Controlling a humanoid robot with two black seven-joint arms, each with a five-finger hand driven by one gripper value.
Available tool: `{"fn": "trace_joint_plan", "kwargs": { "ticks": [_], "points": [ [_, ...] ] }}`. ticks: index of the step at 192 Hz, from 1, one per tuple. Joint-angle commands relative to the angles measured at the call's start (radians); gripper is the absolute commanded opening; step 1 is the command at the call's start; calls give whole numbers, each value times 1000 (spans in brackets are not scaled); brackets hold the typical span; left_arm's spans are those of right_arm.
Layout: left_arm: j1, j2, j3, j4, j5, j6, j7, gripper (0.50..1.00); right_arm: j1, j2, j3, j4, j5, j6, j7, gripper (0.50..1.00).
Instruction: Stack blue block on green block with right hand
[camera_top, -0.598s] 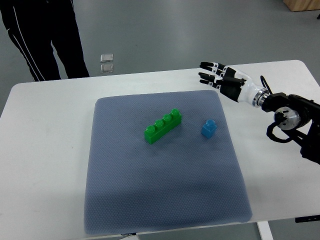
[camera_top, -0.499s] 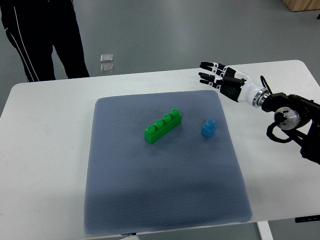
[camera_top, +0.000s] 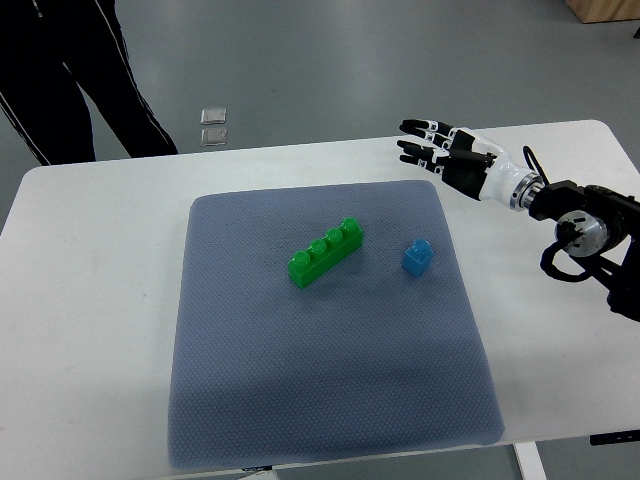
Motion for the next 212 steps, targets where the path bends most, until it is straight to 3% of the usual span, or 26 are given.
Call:
{"fn": "trace_joint_plan", "kwargs": {
  "ticks": [1, 45, 70, 73, 106, 135, 172, 212],
  "points": [
    [0, 0, 1, -1, 0, 0, 0, 1000, 4, -3, -2, 1, -15, 25, 1, 924],
    [0, 0, 1, 0, 0, 0, 0, 1000, 29, -54, -5, 1, -128, 109, 15, 924],
    [0, 0, 1, -1, 0, 0, 0, 1000, 29, -74, -2, 1, -208, 147, 59, 924],
    [0, 0, 1, -1, 0, 0, 0, 1000, 29, -88, -2, 1, -268, 160, 90, 924],
    [0, 0, 1, -1, 0, 0, 0, 1000, 52, -114, -2, 1, -453, 161, 145, 924],
    [0, 0, 1, -1, 0, 0, 0, 1000, 78, -125, -2, 4, -706, 160, 234, 921],
    [0, 0, 1, -1, 0, 0, 0, 1000, 92, -126, -5, 77, -1018, 114, 298, 919],
    [0, 0, 1, -1, 0, 0, 0, 1000, 90, -129, -20, 123, -1364, -23, 321, 917]
  ]
}}
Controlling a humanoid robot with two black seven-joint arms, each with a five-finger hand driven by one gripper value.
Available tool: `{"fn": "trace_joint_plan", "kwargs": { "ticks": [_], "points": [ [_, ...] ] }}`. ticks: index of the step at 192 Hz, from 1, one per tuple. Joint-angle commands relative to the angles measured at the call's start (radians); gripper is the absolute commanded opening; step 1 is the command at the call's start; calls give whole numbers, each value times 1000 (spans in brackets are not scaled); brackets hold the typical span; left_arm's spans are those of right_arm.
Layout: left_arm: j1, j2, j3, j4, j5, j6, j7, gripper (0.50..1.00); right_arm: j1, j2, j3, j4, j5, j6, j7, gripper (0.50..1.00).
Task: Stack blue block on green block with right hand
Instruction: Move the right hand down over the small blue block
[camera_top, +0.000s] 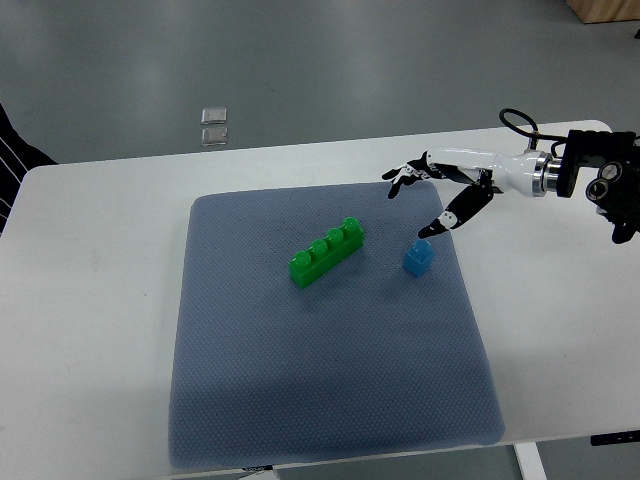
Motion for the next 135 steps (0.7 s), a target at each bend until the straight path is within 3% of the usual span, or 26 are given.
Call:
{"fn": "trace_joint_plan", "kwargs": {
  "ticks": [1, 36, 74, 109, 135],
  "points": [
    [0, 0, 0, 0, 0, 0, 0, 1000, -1, 2, -4, 13, -143, -67, 3, 917],
    [0, 0, 0, 0, 0, 0, 0, 1000, 2, 2, -73, 12, -204, -141, 2, 915],
    [0, 0, 0, 0, 0, 0, 0, 1000, 23, 2, -242, 12, -218, -296, 2, 909],
    [0, 0, 0, 0, 0, 0, 0, 1000, 25, 6, -271, 12, -218, -331, 0, 901],
    [0, 0, 0, 0, 0, 0, 0, 1000, 26, 11, -271, 12, -218, -332, 0, 868]
  ]
}}
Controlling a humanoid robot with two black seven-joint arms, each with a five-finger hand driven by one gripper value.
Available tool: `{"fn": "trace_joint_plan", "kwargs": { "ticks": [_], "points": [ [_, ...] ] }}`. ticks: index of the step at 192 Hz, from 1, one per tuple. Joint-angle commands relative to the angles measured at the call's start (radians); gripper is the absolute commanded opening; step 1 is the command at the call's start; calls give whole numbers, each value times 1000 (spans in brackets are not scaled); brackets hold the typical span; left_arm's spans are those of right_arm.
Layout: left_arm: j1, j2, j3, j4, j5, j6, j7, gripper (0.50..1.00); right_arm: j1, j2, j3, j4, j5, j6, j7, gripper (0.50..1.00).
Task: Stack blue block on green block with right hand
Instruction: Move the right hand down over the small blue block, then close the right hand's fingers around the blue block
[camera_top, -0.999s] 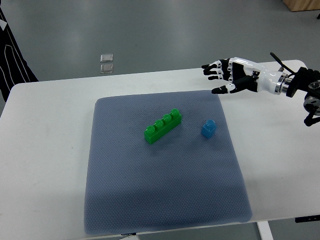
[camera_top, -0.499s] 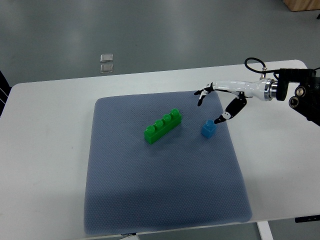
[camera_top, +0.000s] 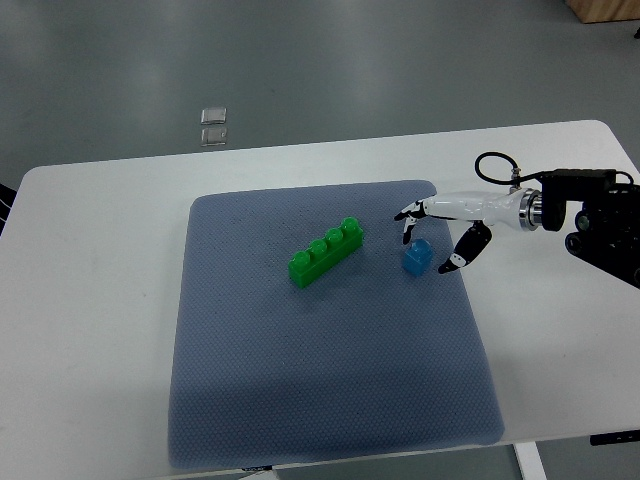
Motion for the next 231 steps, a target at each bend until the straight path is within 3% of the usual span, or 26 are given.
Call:
{"fn": "trace_joint_plan", "kwargs": {
  "ticks": [1, 83, 150, 198, 231],
  "points": [
    [0, 0, 0, 0, 0, 0, 0, 1000, 1, 4, 0, 0, 0, -2, 0, 868],
    [0, 0, 0, 0, 0, 0, 0, 1000, 1, 13, -3, 0, -23, -2, 0, 829],
    [0, 0, 0, 0, 0, 0, 0, 1000, 2, 13, -3, 3, -29, -2, 0, 768],
    [0, 0, 0, 0, 0, 0, 0, 1000, 1, 13, -3, 20, -29, -2, 0, 760],
    [0, 0, 0, 0, 0, 0, 0, 1000, 2, 13, -15, 21, -40, -2, 1, 699]
  ]
}}
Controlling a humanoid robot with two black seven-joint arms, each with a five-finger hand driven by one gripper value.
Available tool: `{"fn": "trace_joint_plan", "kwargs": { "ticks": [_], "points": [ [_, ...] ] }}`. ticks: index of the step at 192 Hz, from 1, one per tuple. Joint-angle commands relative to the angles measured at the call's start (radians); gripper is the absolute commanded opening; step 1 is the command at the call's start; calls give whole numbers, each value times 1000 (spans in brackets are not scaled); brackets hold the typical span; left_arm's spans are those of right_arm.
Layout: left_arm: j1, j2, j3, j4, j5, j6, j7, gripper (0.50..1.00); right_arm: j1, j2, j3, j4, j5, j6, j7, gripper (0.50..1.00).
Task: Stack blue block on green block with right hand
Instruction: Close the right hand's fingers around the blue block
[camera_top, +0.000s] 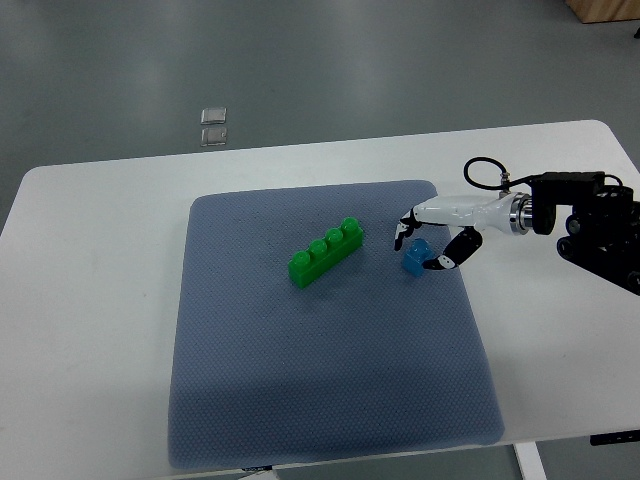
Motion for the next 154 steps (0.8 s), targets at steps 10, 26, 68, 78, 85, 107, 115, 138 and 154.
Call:
{"fn": "trace_joint_plan", "kwargs": {
  "ticks": [10, 26, 68, 78, 85, 107, 115, 138, 154],
  "points": [
    [0, 0, 0, 0, 0, 0, 0, 1000, 1, 0, -8, 0, -9, 0, 1, 695],
    [0, 0, 0, 0, 0, 0, 0, 1000, 1, 0, -8, 0, -9, -1, 1, 693],
    [0, 0, 0, 0, 0, 0, 0, 1000, 1, -2, -8, 0, -9, -1, 1, 693],
    [0, 0, 0, 0, 0, 0, 0, 1000, 3, -2, -8, 0, -9, -1, 1, 693],
    [0, 0, 0, 0, 0, 0, 0, 1000, 3, -2, -8, 0, -11, -1, 1, 693],
    [0, 0, 0, 0, 0, 0, 0, 1000, 3, -2, -10, 0, -11, -1, 1, 693],
    [0, 0, 0, 0, 0, 0, 0, 1000, 3, -2, -8, 0, -11, -1, 1, 693],
    [0, 0, 0, 0, 0, 0, 0, 1000, 1, -3, -10, -1, -12, -1, 1, 693],
    [0, 0, 0, 0, 0, 0, 0, 1000, 1, -3, -11, -1, -12, -1, 1, 693]
  ]
}}
